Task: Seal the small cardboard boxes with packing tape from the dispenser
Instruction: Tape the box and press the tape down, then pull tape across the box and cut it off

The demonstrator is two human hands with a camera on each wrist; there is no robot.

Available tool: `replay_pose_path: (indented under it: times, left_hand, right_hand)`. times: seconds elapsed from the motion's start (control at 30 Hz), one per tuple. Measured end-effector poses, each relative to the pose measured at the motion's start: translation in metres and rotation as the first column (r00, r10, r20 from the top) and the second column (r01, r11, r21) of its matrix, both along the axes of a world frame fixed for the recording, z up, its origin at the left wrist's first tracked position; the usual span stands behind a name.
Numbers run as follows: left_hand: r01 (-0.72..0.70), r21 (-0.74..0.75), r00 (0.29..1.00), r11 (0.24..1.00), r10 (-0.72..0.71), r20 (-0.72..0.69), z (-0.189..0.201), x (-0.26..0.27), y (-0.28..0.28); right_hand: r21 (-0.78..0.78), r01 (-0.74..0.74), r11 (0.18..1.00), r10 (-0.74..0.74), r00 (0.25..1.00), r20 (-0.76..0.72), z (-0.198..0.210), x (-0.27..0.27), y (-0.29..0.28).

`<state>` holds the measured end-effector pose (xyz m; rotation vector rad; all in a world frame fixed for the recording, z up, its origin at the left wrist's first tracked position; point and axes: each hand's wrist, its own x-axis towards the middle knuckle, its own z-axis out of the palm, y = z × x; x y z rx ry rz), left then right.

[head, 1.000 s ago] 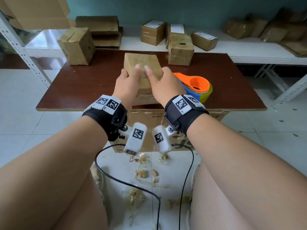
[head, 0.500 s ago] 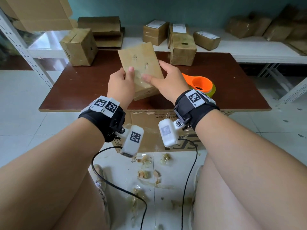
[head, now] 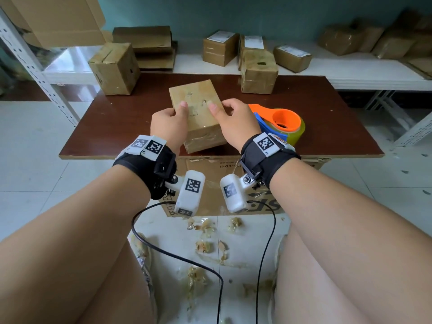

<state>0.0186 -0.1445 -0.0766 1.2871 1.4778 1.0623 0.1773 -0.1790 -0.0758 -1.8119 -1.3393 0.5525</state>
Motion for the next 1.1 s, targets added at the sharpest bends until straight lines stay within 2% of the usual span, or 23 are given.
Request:
replay_pose_path:
  times: [0.13, 0.2, 0.3, 0.4, 0.47, 0.53, 0.63, 0.73, 0.8, 0.87, 0.93, 1.0, 1.1]
  left_hand:
    - [0.073, -0.035, 0.997, 0.997, -0.073, -0.019, -0.004, 0.004, -0.001]
    - [0.074, -0.052, 0.996, 0.996, -0.076, -0.050, -0.005, 0.005, -0.004]
    - [0.012, -0.076, 0.998, 0.997, -0.016, -0.053, -0.005, 0.000, -0.001]
    - [-0.049, -0.086, 0.998, 0.995, 0.045, -0.045, -0.006, -0.005, 0.007]
    - [-0.064, -0.073, 0.997, 0.995, 0.061, -0.036, -0.010, -0.005, 0.011]
    - [-0.066, -0.069, 0.996, 0.995, 0.062, -0.058, -0.002, -0.004, 0.006]
    - [-0.077, -0.076, 0.994, 0.994, 0.070, -0.088, 0.010, 0.003, -0.003]
    - [-0.080, 0.024, 0.974, 0.996, 0.084, -0.212, 0.025, 0.010, -0.013]
    - [-0.014, 0.134, 0.957, 0.991, 0.052, -0.285, 0.035, 0.012, -0.022]
    - [0.085, 0.194, 0.957, 0.977, -0.027, -0.288, 0.041, 0.014, -0.031]
    - [0.178, 0.195, 0.936, 0.964, -0.105, -0.335, 0.040, 0.016, -0.038]
    - [0.260, 0.156, 0.912, 0.953, -0.189, -0.365, 0.036, 0.019, -0.043]
    - [0.354, 0.118, 0.884, 0.928, -0.291, -0.365, 0.030, 0.022, -0.046]
  right_hand:
    - [-0.049, -0.007, 0.999, 0.009, 0.999, 0.044, -0.004, 0.000, 0.002]
    - [-0.040, -0.109, 0.993, 0.109, 0.994, 0.016, -0.007, 0.000, 0.001]
    - [-0.128, -0.285, 0.950, 0.286, 0.958, -0.011, -0.004, 0.002, -0.005]
    - [-0.239, -0.359, 0.902, 0.379, 0.925, 0.040, -0.010, 0.006, -0.003]
    - [-0.291, -0.332, 0.897, 0.380, 0.916, 0.127, -0.013, 0.009, -0.004]
    - [-0.272, -0.286, 0.919, 0.338, 0.927, 0.166, -0.005, 0.014, -0.008]
    - [-0.181, -0.148, 0.972, 0.174, 0.975, 0.137, 0.007, 0.030, -0.015]
    - [-0.090, -0.004, 0.996, 0.027, 0.964, 0.264, 0.008, 0.054, -0.017]
    - [-0.155, 0.103, 0.983, -0.034, 0.917, 0.398, 0.010, 0.065, -0.022]
    - [-0.272, 0.236, 0.933, -0.065, 0.854, 0.517, 0.010, 0.074, -0.028]
    - [-0.386, 0.325, 0.863, -0.075, 0.839, 0.538, 0.006, 0.082, -0.031]
    - [-0.466, 0.352, 0.812, -0.054, 0.840, 0.540, -0.001, 0.089, -0.032]
    - [-0.455, 0.329, 0.827, -0.027, 0.833, 0.553, -0.006, 0.088, -0.032]
